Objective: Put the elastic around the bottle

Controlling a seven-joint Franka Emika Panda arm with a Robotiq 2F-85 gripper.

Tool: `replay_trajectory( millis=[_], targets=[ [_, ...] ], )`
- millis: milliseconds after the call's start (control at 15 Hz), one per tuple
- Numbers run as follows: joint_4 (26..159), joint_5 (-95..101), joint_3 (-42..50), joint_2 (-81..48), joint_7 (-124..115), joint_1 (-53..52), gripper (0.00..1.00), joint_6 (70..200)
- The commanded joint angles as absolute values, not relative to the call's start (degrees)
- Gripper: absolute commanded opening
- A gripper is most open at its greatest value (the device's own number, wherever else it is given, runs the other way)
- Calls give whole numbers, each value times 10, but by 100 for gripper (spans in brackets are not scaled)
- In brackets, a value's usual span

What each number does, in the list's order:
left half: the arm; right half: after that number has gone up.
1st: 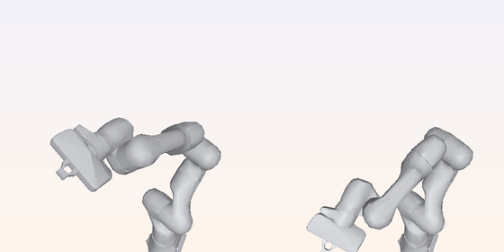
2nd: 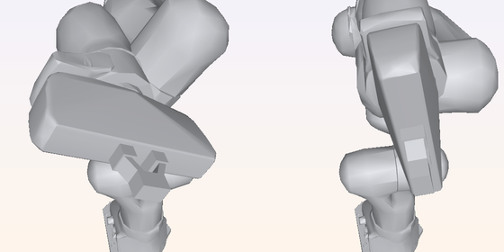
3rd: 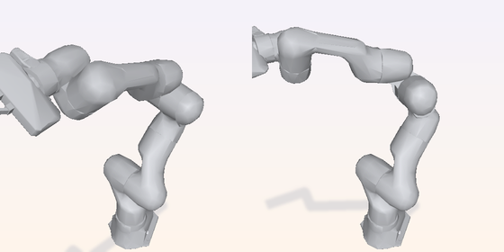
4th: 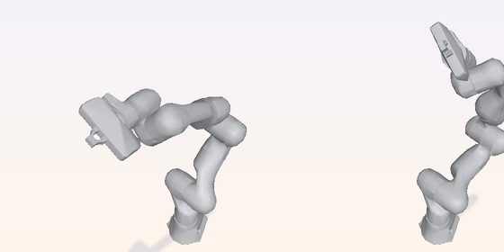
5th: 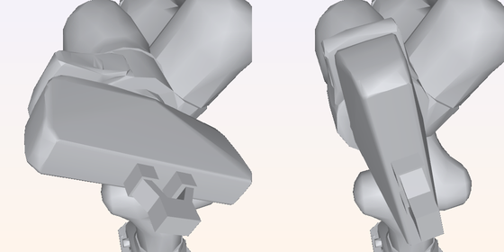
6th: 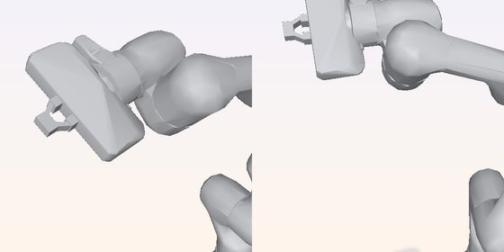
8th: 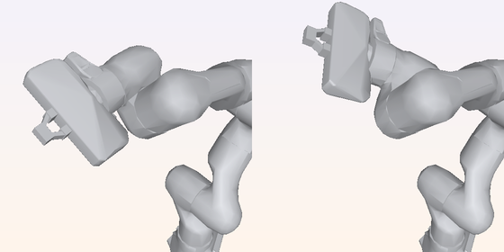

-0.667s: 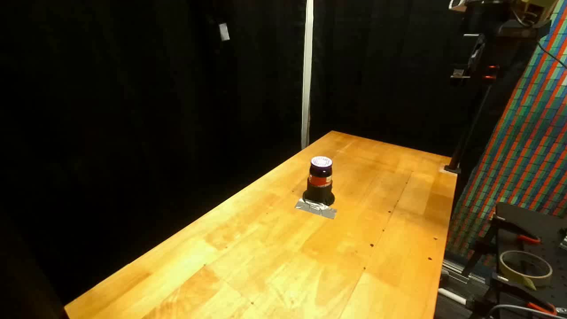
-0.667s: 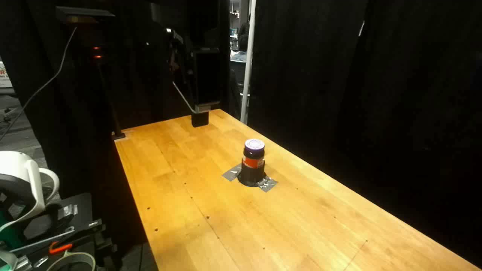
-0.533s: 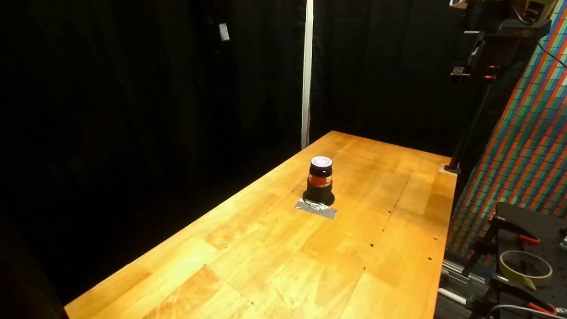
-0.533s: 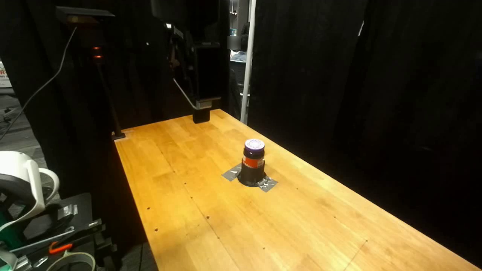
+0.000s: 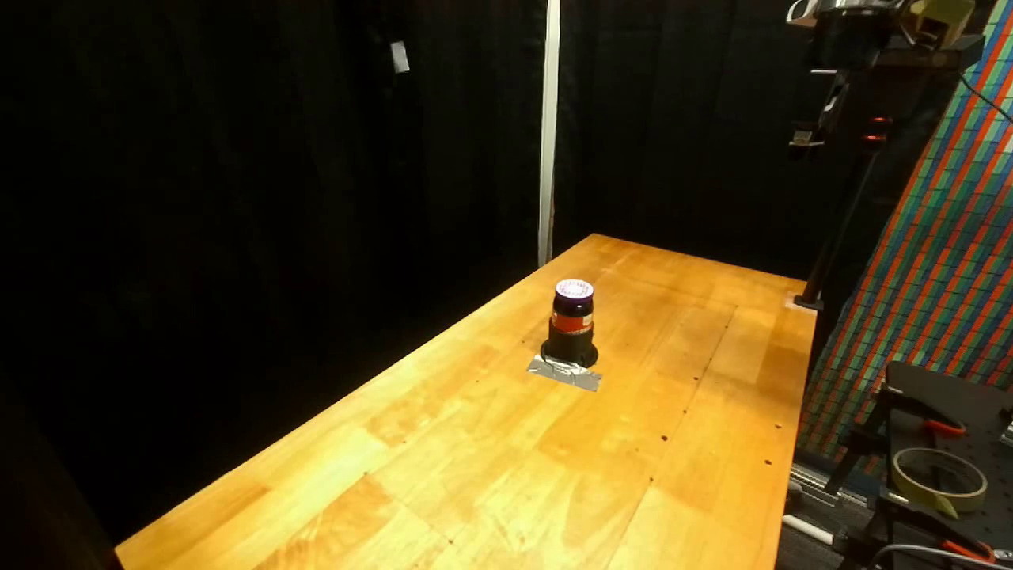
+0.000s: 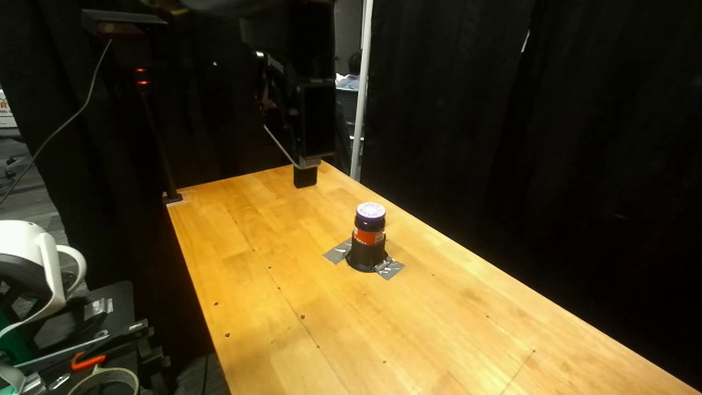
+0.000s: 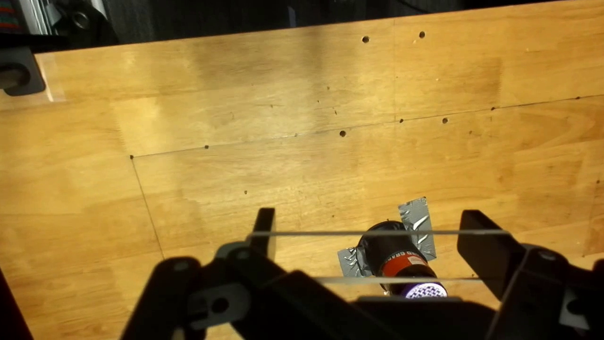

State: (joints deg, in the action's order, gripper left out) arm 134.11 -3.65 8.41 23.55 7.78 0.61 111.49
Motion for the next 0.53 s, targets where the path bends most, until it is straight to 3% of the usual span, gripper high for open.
replay_trajectory(
  millis=[0,467],
  targets=[
    [1256,-50,65,105,95,-6,100,1141],
    [1071,-43,1,-138,80,-21,100,1166]
  ],
)
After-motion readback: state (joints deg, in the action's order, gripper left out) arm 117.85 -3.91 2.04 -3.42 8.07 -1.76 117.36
